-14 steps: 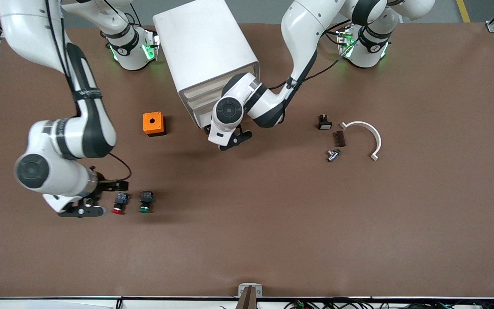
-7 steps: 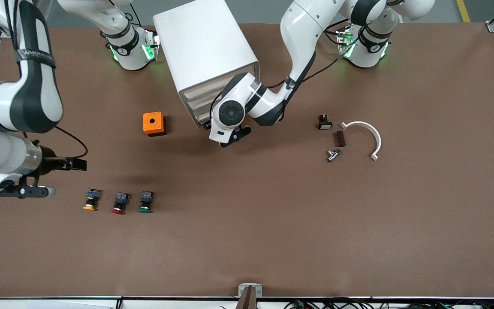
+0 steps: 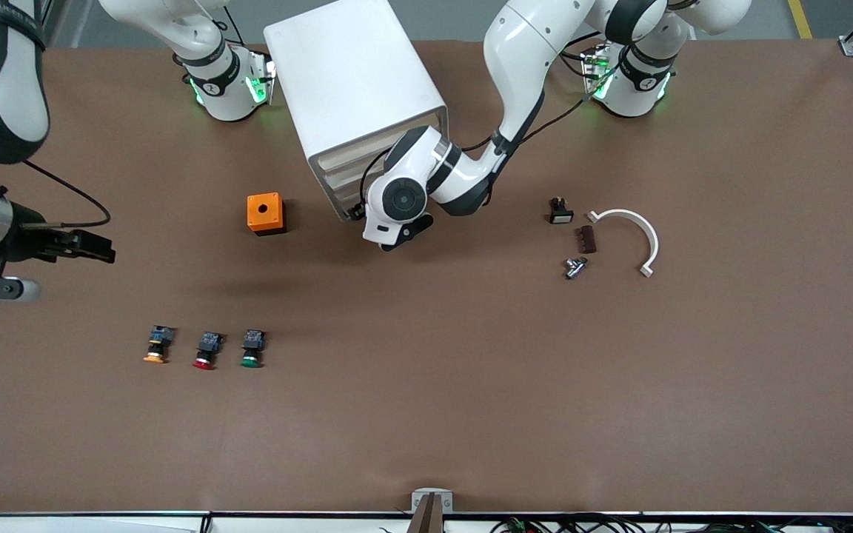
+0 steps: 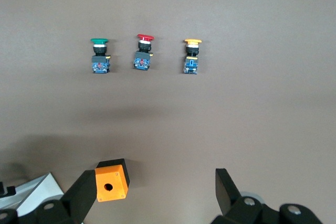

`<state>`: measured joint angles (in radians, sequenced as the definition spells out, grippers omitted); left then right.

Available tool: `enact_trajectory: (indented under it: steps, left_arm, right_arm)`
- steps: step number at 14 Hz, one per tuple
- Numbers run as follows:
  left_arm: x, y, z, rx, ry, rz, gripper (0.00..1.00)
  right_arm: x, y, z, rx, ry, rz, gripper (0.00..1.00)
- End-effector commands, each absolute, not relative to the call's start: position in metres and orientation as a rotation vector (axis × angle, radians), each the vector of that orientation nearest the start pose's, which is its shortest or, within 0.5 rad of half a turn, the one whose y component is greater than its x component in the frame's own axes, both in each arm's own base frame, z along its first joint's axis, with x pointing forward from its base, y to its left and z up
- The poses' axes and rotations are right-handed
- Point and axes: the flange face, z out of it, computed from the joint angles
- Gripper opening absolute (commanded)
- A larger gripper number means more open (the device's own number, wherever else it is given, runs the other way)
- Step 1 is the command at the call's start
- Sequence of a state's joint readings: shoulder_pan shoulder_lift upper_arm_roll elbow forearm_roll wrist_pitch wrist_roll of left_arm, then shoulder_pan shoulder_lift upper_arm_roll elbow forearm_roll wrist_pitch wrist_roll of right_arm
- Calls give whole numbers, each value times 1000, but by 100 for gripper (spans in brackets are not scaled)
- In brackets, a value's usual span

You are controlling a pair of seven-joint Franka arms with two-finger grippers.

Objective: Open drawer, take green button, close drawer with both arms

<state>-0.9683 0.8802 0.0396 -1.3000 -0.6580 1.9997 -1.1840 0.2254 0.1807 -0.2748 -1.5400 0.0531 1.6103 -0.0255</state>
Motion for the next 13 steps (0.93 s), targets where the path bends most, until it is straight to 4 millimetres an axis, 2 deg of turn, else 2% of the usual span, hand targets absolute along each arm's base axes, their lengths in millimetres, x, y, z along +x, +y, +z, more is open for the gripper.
enact_trajectory:
  steps: [1,3,6,8,10,13]
  left_arm:
    - [401,-611,210,-2988,-912,933,99]
    - [405,-610,215,-2998,-911,920,99]
    - [439,-592,243,-3035,-978,881,99]
    - [462,-579,276,-3082,-1007,807,99]
    - [487,-558,318,-3136,-1028,703,99]
    - [507,-525,395,-3188,-974,555,99]
  right_arm:
    - [596,-16,548,-3133,33,157,100]
    - [595,-19,548,-3134,38,156,100]
    - [595,-23,552,-3136,51,161,100]
    - [600,-22,568,-3164,49,110,100]
    - [600,-17,581,-3185,43,99,100]
    - [599,-19,585,-3176,45,97,100]
